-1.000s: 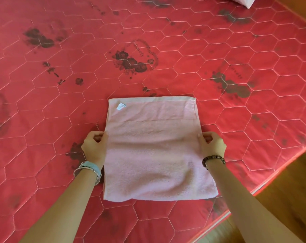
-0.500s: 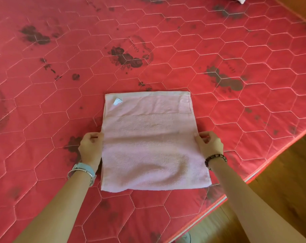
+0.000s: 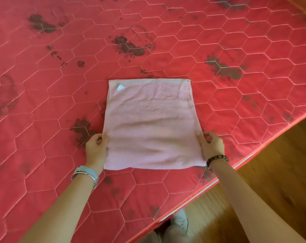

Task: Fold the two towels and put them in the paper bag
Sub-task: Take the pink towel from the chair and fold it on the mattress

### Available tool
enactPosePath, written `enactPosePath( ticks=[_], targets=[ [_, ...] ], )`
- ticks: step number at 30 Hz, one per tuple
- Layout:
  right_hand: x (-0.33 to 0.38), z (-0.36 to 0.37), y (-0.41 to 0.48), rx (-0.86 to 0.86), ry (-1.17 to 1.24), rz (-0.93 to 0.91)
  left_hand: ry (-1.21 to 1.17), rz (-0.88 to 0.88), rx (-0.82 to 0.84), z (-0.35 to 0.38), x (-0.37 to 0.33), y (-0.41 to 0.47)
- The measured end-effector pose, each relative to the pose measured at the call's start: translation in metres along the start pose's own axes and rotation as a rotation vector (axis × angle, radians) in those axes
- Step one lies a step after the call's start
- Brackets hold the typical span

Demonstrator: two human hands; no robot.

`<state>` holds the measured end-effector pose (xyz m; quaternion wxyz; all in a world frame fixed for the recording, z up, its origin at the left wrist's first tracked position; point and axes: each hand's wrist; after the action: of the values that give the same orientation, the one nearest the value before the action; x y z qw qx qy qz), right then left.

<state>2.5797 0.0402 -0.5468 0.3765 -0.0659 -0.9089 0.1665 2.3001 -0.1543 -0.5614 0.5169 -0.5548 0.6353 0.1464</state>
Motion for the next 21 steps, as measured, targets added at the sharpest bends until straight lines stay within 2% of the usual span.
enactPosePath(
  ticks=[7, 10, 13, 17, 19, 21],
  targets=[
    [-0.010, -0.004, -0.017, 0.030, -0.010, 0.001, 0.106, 0.034, 0.045, -0.021, 0.018, -0.007],
    [-0.018, -0.003, -0.027, 0.023, -0.018, -0.016, 0.201, 0.118, 0.086, -0.027, 0.029, -0.018],
    [-0.028, 0.001, -0.034, 0.018, -0.016, -0.024, 0.246, 0.214, 0.038, -0.031, 0.034, -0.024],
    [-0.033, 0.002, -0.040, 0.004, -0.041, -0.040, 0.244, 0.243, -0.025, -0.034, 0.038, -0.027],
    [-0.028, 0.004, -0.044, -0.054, -0.111, -0.149, 0.267, 0.343, -0.076, -0.031, 0.036, -0.030],
    [-0.021, 0.012, -0.048, -0.126, -0.227, -0.368, 0.341, 0.505, -0.109, -0.022, 0.031, -0.034]
  ],
)
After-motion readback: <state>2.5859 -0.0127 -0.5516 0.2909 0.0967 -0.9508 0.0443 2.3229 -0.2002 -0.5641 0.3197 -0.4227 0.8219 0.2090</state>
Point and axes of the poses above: each hand's wrist, its own y-axis towards the middle knuckle, its own z-axis out of the palm, x = y × z, and after that the axes turned 4 degrees about -x, right-handed
